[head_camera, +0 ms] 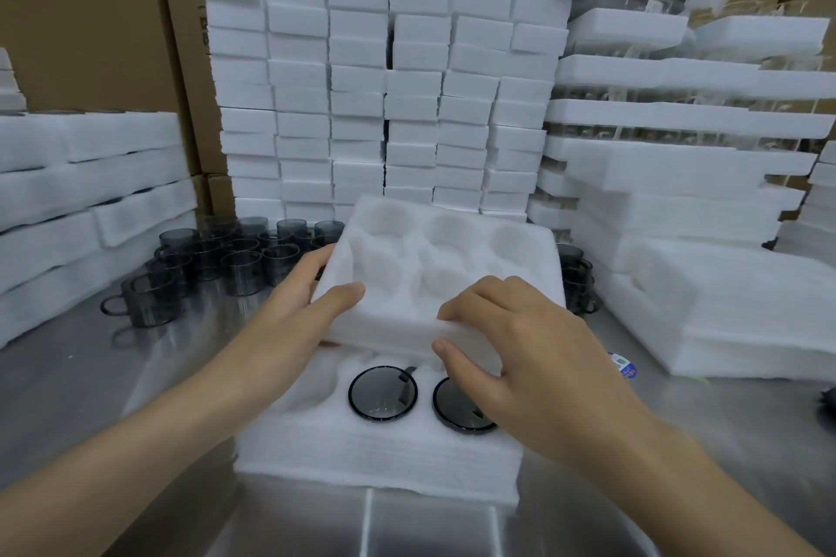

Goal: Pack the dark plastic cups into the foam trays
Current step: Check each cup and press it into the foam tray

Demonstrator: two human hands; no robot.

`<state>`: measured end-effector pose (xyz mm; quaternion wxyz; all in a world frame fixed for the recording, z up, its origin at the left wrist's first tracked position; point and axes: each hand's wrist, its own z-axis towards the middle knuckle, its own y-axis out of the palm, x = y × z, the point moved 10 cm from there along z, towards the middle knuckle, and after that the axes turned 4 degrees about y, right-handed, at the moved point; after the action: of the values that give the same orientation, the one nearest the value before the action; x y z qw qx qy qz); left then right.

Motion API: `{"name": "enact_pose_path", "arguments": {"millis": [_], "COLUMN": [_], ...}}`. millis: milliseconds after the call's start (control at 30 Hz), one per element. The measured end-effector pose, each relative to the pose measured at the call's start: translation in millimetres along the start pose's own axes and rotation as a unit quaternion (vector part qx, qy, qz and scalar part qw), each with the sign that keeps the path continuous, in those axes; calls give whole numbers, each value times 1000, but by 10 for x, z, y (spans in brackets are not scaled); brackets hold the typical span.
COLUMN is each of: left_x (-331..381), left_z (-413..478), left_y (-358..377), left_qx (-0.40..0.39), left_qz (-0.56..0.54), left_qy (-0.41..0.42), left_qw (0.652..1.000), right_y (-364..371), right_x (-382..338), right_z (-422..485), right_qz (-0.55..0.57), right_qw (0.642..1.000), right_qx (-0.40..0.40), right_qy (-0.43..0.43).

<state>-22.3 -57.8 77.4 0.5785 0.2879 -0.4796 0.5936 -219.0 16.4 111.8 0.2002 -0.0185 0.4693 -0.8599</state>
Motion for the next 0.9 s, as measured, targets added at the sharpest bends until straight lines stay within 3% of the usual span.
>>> {"name": "enact_pose_path", "arguments": {"millis": [900], "left_x": [39], "left_z": [-20], "left_y": [2], "left_qx": [0], "left_qz": [19], "left_qy": [24], "left_qw": [1000], "right_y": [0], "right_x": [-17], "right_z": [-18], "right_qz": [-7], "right_qw": [1000], "right_qx": [3], "right_qy": [-7]}}
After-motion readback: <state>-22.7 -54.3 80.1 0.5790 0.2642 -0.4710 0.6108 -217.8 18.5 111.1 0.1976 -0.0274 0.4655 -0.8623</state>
